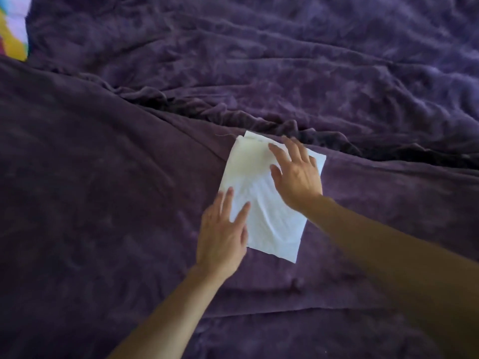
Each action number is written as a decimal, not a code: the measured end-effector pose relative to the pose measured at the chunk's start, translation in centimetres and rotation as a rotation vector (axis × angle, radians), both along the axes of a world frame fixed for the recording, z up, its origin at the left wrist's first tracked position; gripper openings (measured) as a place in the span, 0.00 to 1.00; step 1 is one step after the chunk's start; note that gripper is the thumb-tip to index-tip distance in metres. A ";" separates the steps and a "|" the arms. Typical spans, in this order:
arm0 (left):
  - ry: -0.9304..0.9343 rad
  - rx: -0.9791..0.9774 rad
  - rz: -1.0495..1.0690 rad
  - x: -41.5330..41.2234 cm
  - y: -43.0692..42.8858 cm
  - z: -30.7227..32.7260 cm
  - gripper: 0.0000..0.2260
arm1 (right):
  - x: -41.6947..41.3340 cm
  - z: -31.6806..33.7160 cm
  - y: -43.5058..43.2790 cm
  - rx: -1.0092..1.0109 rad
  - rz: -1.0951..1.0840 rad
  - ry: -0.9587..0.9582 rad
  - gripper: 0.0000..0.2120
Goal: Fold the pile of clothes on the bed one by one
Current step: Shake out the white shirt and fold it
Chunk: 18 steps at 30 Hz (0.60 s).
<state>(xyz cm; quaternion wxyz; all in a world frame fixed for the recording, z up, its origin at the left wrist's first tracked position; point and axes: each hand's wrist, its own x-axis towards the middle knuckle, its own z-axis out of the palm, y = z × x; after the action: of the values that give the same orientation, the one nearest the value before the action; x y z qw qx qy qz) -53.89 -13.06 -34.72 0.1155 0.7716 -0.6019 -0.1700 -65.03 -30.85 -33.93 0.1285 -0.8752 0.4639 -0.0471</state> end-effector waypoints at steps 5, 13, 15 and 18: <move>-0.166 0.153 -0.170 0.1 0.5 -5.1 0.26 | -1.3 -5.3 -3.3 0.139 0.157 0.355 0.30; -0.080 -0.037 -0.061 3.5 -7.2 -1.7 0.26 | -4.9 -4.2 -5.2 0.110 -0.197 0.107 0.35; 0.143 0.091 0.096 4.6 -12.2 -0.5 0.37 | -5.8 -3.4 -4.9 0.180 -0.268 0.023 0.39; 0.439 0.227 0.237 5.3 -17.7 0.9 0.47 | -5.4 -2.6 -4.5 0.332 -0.430 -0.118 0.44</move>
<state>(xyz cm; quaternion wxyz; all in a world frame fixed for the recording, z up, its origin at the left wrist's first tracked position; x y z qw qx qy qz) -48.61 -30.74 -33.81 0.1748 0.7895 -0.4449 -0.3849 -70.47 -35.37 -36.50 0.2840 -0.7195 0.6320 -0.0477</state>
